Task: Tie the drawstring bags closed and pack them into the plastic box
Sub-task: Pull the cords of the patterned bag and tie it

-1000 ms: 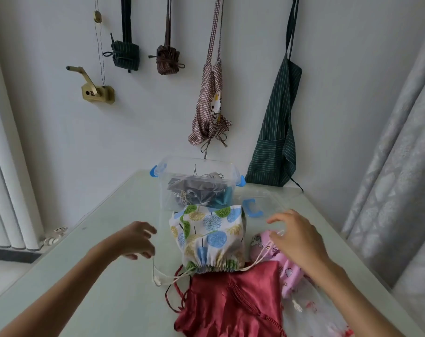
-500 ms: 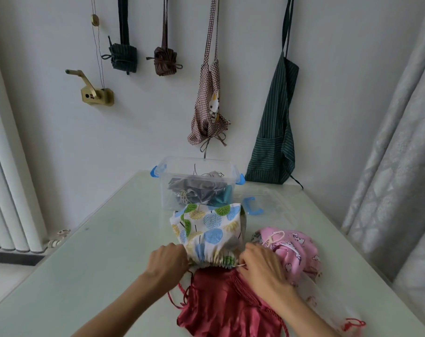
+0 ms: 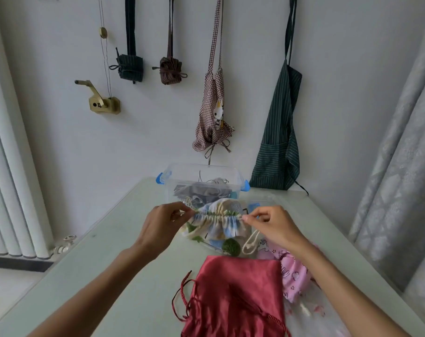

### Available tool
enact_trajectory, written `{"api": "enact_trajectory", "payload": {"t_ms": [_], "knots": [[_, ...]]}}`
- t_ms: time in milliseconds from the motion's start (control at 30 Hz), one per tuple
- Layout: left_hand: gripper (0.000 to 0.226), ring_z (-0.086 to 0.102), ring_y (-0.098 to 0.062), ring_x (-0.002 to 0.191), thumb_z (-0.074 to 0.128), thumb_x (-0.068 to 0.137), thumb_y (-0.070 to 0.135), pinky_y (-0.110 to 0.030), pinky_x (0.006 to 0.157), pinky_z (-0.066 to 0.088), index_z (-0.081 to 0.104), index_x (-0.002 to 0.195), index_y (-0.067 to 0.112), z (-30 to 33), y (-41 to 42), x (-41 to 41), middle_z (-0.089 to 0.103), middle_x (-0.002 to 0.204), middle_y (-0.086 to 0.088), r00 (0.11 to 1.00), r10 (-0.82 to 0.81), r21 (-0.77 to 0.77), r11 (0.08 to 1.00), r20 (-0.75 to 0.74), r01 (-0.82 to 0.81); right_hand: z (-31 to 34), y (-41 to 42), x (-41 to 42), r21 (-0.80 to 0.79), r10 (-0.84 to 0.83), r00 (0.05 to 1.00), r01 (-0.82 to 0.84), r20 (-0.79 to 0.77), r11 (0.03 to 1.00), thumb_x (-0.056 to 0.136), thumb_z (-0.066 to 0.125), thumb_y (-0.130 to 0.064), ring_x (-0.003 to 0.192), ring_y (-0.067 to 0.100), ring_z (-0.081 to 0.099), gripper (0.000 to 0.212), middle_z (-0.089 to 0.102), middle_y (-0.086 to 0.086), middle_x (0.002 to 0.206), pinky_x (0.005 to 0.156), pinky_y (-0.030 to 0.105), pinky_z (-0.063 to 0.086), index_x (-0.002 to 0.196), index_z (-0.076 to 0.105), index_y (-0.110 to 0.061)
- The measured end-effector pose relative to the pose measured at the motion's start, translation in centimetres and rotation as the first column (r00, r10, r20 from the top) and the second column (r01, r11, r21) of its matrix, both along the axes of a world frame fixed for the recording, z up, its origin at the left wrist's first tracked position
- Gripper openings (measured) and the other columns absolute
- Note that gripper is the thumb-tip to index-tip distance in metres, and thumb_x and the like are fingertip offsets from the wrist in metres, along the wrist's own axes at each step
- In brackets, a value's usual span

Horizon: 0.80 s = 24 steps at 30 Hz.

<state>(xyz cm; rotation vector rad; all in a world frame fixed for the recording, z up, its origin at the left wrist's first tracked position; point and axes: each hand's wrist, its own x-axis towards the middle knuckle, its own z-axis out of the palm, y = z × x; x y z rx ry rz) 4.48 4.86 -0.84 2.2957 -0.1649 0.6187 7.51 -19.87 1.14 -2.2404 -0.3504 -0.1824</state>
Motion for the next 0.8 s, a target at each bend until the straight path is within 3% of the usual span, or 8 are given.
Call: {"api": "enact_trajectory", "payload": {"t_ms": [100, 200, 300, 400, 500, 600, 700, 800], "knots": [[0.011, 0.044, -0.008, 0.052, 0.063, 0.088, 0.032, -0.026, 0.056, 0.036, 0.07, 0.08, 0.027, -0.5, 0.6, -0.2, 0.053, 0.052, 0.013, 0.991, 0.05, 0.03, 0.998, 0.124, -0.054, -0.3, -0.6, 0.0, 0.181, -0.008, 0.997, 0.022, -0.076, 0.983, 0.082, 0.071, -0.026, 0.076, 0.01, 0.067, 0.009, 0.073, -0.002, 0.076, 0.072, 0.018, 0.047, 0.077, 0.073, -0.019], [0.011, 0.047, -0.002, 0.054, 0.063, 0.088, 0.03, -0.02, 0.055, 0.034, 0.069, 0.079, 0.027, -1.4, 2.3, -0.3, 0.054, 0.055, 0.017, 0.984, 0.119, 0.055, 0.99, 0.134, -0.127, -1.3, -2.3, 0.2, 0.17, -0.135, 0.99, 0.14, -0.04, 0.976, 0.08, 0.073, -0.025, 0.079, 0.017, 0.067, 0.013, 0.073, 0.003, 0.08, 0.066, 0.019, 0.045, 0.081, 0.074, -0.013], [0.013, 0.053, -0.006, 0.062, 0.061, 0.09, 0.034, -0.022, 0.055, 0.032, 0.072, 0.086, 0.028, -2.2, 3.3, -0.2, 0.06, 0.063, 0.014, 0.98, 0.178, 0.14, 0.972, 0.09, -0.189, -1.9, -2.2, 0.3, 0.069, -0.194, 0.981, 0.193, 0.001, 0.979, 0.081, 0.073, -0.025, 0.063, 0.008, 0.061, 0.013, 0.066, -0.004, 0.066, 0.054, 0.014, 0.04, 0.079, 0.073, -0.013], [0.021, 0.062, -0.02, 0.083, 0.056, 0.092, 0.04, -0.027, 0.057, 0.031, 0.072, 0.1, 0.032, -3.4, 3.3, 0.3, 0.071, 0.085, 0.006, 0.956, 0.294, 0.314, 0.908, -0.008, -0.277, -3.1, -0.5, -0.1, -0.125, -0.23, 0.965, 0.245, 0.122, 0.961, 0.084, 0.068, -0.032, 0.054, 0.007, 0.052, 0.016, 0.055, -0.012, 0.057, 0.047, 0.018, 0.034, 0.074, 0.071, -0.019], [0.023, 0.063, -0.018, 0.093, 0.053, 0.093, 0.041, -0.026, 0.058, 0.031, 0.071, 0.105, 0.033, -4.8, 2.9, 0.4, 0.071, 0.099, 0.009, 0.939, 0.326, 0.423, 0.87, -0.108, -0.253, -4.3, 0.5, -0.9, -0.368, -0.189, 0.975, 0.219, 0.116, 0.904, 0.087, 0.063, -0.036, 0.061, 0.01, 0.058, 0.015, 0.065, -0.009, 0.07, 0.044, 0.018, 0.03, 0.085, 0.072, -0.024], [0.023, 0.063, -0.015, 0.094, 0.053, 0.093, 0.041, -0.025, 0.056, 0.03, 0.071, 0.105, 0.033, -5.5, 2.6, 0.5, 0.072, 0.1, 0.011, 0.939, 0.322, 0.417, 0.875, -0.122, -0.246, -5.3, 0.7, -1.8, -0.529, -0.173, 0.98, 0.201, 0.101, 0.825, 0.09, 0.058, -0.03, 0.073, 0.014, 0.062, 0.017, 0.069, -0.003, 0.1, 0.049, 0.02, 0.035, 0.102, 0.068, -0.024], [0.024, 0.063, -0.013, 0.092, 0.053, 0.092, 0.044, -0.024, 0.055, 0.031, 0.07, 0.105, 0.034, -5.5, 2.5, 0.6, 0.071, 0.1, 0.012, 0.94, 0.307, 0.443, 0.871, -0.15, -0.214, -6.3, 1.8, -2.9, -0.545, -0.111, 0.978, 0.192, 0.178, 0.816, 0.093, 0.053, -0.023, 0.092, 0.016, 0.063, 0.028, 0.055, -0.005, 0.119, 0.066, 0.024, 0.043, 0.12, 0.056, -0.023], [0.029, 0.062, -0.012, 0.101, 0.052, 0.092, 0.046, -0.023, 0.059, 0.035, 0.065, 0.115, 0.035, -5.8, 2.3, -0.1, 0.067, 0.112, 0.013, 0.926, 0.274, 0.484, 0.867, -0.259, -0.122, -7.3, 3.1, -4.2, -0.487, -0.051, 0.972, 0.161, 0.23, 0.859, 0.092, 0.054, -0.025, 0.092, 0.011, 0.063, 0.025, 0.057, -0.013, 0.117, 0.069, 0.021, 0.043, 0.117, 0.059, -0.029]]}}
